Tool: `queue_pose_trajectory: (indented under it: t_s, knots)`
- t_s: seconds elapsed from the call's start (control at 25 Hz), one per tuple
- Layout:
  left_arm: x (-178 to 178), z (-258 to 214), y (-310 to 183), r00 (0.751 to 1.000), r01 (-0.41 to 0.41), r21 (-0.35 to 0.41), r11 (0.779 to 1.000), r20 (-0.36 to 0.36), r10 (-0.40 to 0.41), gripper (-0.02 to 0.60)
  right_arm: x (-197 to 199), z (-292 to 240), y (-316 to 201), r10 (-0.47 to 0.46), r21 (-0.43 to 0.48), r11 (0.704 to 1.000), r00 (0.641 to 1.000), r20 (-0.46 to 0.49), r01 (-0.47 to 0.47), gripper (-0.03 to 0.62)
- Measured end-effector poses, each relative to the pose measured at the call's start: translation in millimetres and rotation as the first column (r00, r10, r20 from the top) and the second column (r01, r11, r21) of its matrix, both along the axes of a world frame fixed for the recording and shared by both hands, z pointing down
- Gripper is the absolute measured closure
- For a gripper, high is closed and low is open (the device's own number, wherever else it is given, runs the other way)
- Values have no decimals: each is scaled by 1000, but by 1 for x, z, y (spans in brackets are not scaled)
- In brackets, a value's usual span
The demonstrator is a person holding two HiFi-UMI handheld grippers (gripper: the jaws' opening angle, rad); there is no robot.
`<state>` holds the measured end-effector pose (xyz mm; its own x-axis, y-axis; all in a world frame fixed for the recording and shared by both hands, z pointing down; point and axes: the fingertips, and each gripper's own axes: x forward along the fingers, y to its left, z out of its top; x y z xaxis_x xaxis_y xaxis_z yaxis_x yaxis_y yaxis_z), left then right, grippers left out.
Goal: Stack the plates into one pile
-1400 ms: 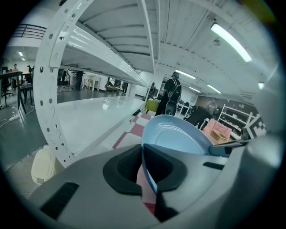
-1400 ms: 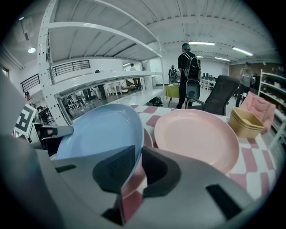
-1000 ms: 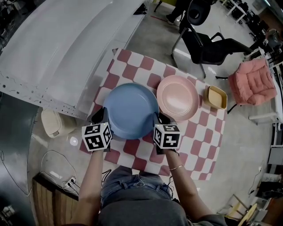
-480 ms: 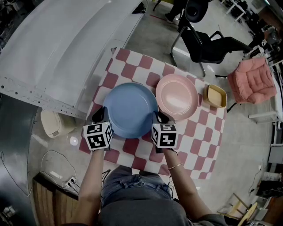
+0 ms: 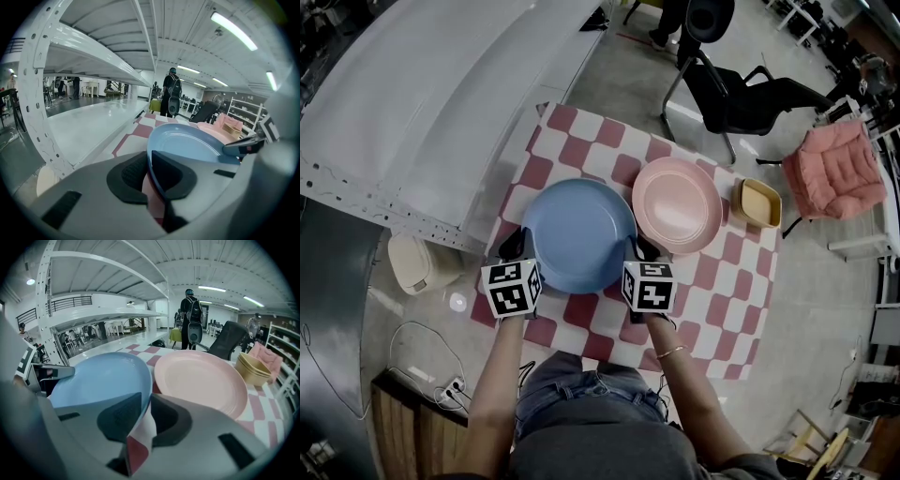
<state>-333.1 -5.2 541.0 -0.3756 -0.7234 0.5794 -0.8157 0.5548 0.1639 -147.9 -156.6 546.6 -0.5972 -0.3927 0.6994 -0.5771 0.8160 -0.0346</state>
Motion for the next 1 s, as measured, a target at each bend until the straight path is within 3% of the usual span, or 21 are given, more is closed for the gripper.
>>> queue_pose_trajectory:
  t_s: [0.52,1.0]
  knots:
    - [-1,-3,7,1000,-8,-2,1000,17,8,511,3,-8,1,12,68,998,1000,-13,-11,530]
    - [1,-31,10,999,-23,49,999,43,21,511,17,-21,2,55,66,996,998,41,-57,530]
